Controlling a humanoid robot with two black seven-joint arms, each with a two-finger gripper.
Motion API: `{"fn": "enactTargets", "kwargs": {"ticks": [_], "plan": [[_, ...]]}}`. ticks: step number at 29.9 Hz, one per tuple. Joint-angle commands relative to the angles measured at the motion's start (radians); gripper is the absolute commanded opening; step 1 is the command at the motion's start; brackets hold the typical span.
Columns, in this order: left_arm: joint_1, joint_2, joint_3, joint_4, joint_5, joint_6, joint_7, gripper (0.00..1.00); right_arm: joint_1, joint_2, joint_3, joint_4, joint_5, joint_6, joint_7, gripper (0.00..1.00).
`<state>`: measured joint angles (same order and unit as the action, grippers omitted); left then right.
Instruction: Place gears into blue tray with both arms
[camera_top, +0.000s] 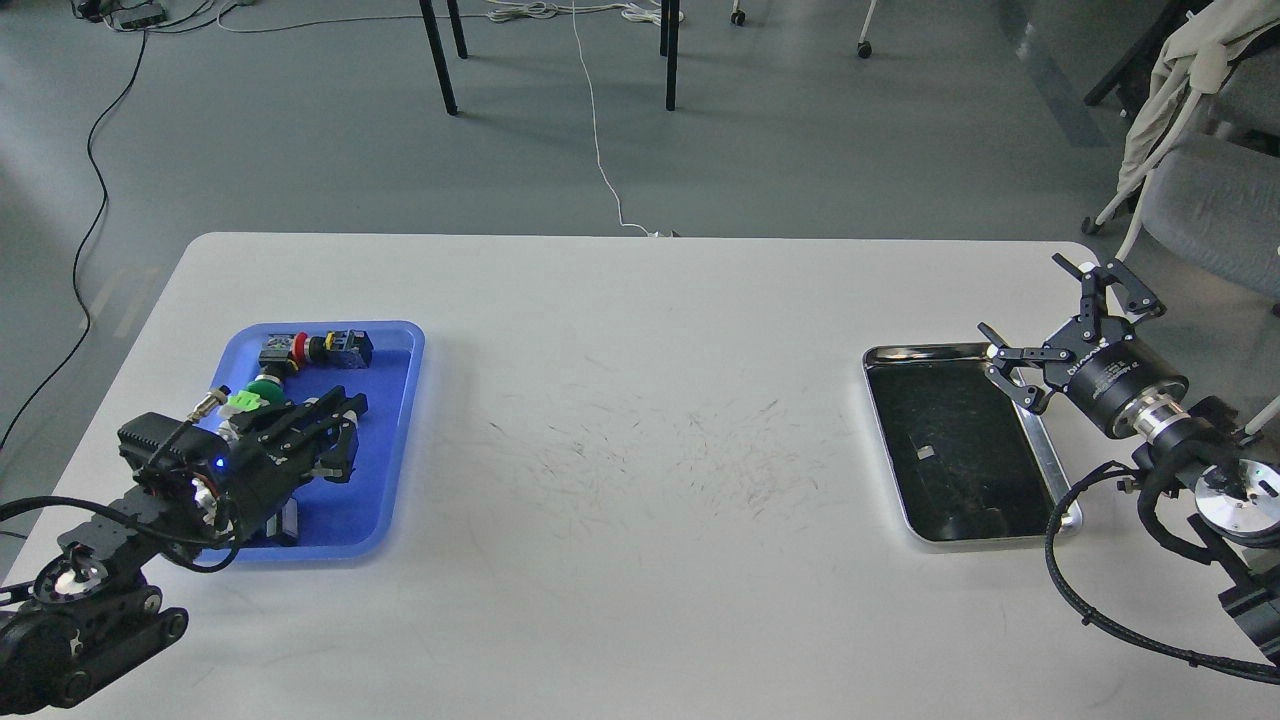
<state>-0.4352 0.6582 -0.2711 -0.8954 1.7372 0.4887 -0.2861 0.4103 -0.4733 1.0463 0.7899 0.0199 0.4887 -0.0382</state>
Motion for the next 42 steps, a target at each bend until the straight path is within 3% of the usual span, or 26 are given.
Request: {"fn": "enactTargets", "kwargs": {"ticks": [1, 17, 22, 25, 29, 31, 32, 36, 42], "plan": [[0.019, 0.03, 0.001, -0.011, 0.004, 0.0, -0.001, 0.04, 0.001, 0.008, 0.0, -0.001, 0.0, 0.0, -0.002, 0.97], [0.053, 0.046, 0.013, -0.016, 0.005, 0.0, -0.01, 0.05, 0.005, 0.013, 0.0, -0.006, -0.002, 0.0, 0.0, 0.97], [0.056, 0.041, 0.015, -0.017, 0.004, 0.0, -0.013, 0.11, 0.007, 0.013, 0.001, -0.008, -0.002, 0.0, 0.0, 0.97], [0.053, 0.038, 0.013, -0.016, 0.002, 0.0, -0.013, 0.23, 0.009, 0.013, 0.0, -0.008, -0.002, 0.0, 0.0, 0.97], [0.053, 0.038, 0.003, -0.016, -0.004, 0.0, -0.013, 0.71, 0.01, 0.013, 0.001, -0.008, -0.002, 0.0, 0.0, 0.97], [0.049, 0.041, 0.003, -0.016, -0.018, 0.0, -0.015, 0.91, 0.012, 0.013, 0.0, -0.008, -0.002, 0.0, 0.0, 0.97], [0.046, 0.043, 0.004, -0.017, -0.024, 0.0, -0.015, 0.96, 0.012, 0.013, 0.0, -0.008, -0.002, 0.0, 0.0, 0.97], [0.032, 0.051, -0.008, -0.02, -0.051, 0.0, -0.015, 0.97, 0.013, 0.013, 0.0, -0.006, -0.002, 0.0, -0.002, 0.97], [-0.083, 0.057, -0.049, -0.066, -0.281, 0.0, -0.015, 0.98, 0.041, 0.013, -0.002, -0.003, -0.002, 0.0, -0.002, 0.97]]}}
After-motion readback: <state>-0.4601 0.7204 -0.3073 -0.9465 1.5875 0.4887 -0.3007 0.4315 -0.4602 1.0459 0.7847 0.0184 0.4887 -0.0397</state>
